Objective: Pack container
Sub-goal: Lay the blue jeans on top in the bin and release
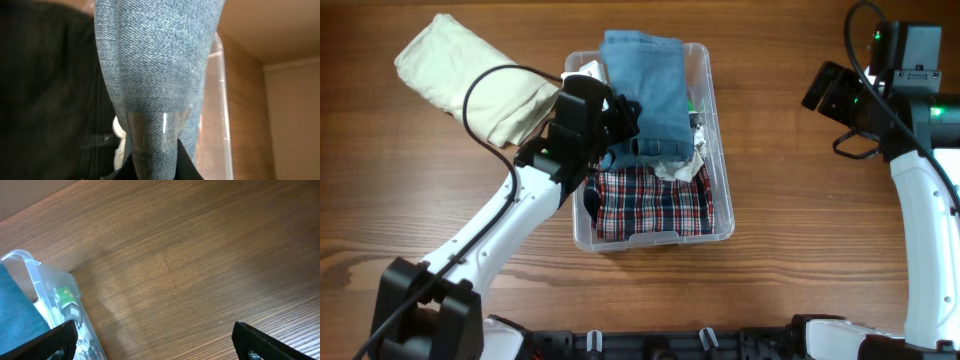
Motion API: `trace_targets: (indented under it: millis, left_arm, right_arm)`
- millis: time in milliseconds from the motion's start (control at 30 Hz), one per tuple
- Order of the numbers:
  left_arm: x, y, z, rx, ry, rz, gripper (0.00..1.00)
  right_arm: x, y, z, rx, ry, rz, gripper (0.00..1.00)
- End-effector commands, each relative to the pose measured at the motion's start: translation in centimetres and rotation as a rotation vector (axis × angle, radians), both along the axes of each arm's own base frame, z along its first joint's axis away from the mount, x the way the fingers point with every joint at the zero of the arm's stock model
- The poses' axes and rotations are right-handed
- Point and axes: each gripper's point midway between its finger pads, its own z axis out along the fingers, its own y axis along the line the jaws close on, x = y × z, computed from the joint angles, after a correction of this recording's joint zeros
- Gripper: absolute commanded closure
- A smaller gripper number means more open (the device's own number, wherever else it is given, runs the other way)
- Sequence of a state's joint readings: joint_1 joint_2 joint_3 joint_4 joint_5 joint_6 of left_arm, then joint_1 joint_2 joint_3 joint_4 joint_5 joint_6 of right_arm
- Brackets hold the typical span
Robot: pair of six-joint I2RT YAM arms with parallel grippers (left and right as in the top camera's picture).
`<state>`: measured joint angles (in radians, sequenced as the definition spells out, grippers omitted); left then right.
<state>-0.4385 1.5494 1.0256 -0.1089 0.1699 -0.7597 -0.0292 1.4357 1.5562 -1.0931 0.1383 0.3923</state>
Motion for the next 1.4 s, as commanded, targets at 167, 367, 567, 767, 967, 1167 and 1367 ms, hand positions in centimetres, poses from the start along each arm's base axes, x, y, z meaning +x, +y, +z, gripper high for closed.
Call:
trace_targets:
  millis: [167, 367, 567, 767, 967, 1167, 1367]
  left_arm:
    - [-1.6, 3.0, -3.5, 0.091, 0.183, 0.175, 0.60]
    - [-0.6, 3.6, 10.1, 0.144, -0.220, 0.131, 0.01]
    - [1.8, 2.6, 15.8, 0.229, -0.508, 0.072, 0.18]
    - [7.1, -0.2, -0.9, 0.365, -0.244, 0.007, 0.74]
    - [0.5, -1.7, -20.6, 0.348, 0.318, -0.186, 0.62]
    - [2.6, -2.3, -10.9, 0.316, 0.100, -0.222, 0.43]
    - [4.1, -2.8, 3.5, 0.249, -0.279, -0.174, 0.33]
  right_arm:
    - [-0.4, 0.2, 0.4, 0.002, -0.011, 0.013, 0.00]
    - [-0.3, 0.2, 0.4, -0.004, -0.011, 0.022, 0.00]
    - [-0.2, 0.7, 0.4, 0.014, -0.013, 0.043, 0.00]
    - [-0.3, 0.7, 0.3, 0.014, -0.008, 0.043, 0.00]
    - [-0.4, 0.7, 0.1, 0.014, 0.000, 0.044, 0.00]
    - [-0.6, 0.7, -0.1, 0.015, 0.011, 0.044, 0.00]
    - [-0.5, 0.7, 0.0, 0.015, 0.006, 0.043, 0.00]
